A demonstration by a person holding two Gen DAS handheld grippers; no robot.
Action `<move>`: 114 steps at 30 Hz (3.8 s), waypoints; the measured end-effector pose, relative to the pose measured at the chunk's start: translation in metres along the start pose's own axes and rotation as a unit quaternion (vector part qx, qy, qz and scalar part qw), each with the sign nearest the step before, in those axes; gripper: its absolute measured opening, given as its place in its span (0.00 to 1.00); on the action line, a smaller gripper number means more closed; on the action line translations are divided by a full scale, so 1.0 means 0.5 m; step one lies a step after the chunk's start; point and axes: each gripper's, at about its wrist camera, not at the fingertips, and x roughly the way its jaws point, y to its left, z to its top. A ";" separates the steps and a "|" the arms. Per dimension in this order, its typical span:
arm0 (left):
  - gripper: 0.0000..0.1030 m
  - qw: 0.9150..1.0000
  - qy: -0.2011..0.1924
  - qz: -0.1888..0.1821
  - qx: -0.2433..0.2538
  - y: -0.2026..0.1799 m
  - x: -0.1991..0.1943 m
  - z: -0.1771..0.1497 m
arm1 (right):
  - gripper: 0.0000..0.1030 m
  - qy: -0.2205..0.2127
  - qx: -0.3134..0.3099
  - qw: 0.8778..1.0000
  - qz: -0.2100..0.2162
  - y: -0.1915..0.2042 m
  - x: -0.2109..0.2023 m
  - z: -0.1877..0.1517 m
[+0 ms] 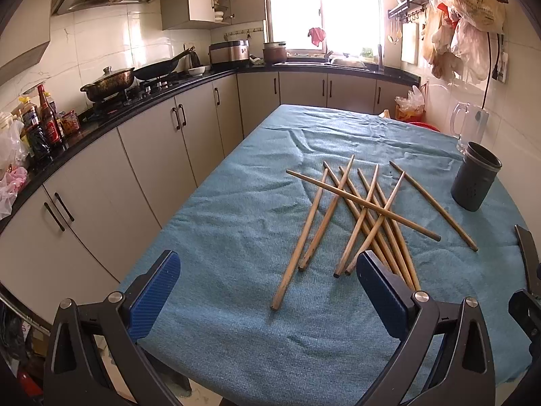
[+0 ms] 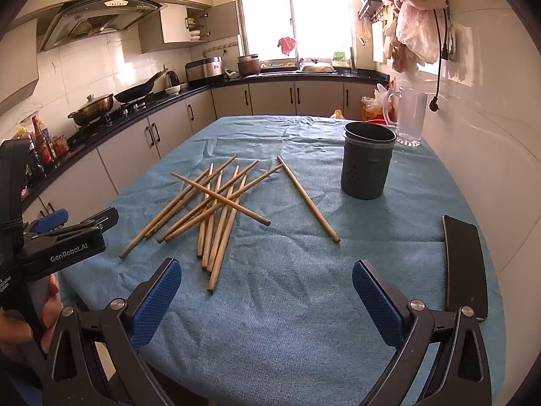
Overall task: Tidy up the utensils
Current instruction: 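Grasp one wooden chopstick with the left tool while the right tool grasps another, then carry both chopsticks to the grey holder cup and drop them in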
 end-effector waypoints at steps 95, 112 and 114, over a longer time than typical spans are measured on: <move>0.06 0.943 0.157 -0.265 -0.123 0.013 0.247 0.259 | 0.07 0.127 0.031 0.991 0.028 -0.085 0.334 0.320; 0.06 0.954 0.090 -0.270 -0.098 0.015 0.081 0.255 | 0.07 -0.053 0.084 0.994 0.048 -0.108 0.043 0.236; 0.06 0.954 0.087 -0.270 -0.097 0.016 0.073 0.256 | 0.07 -0.058 0.093 0.993 0.049 -0.116 0.032 0.233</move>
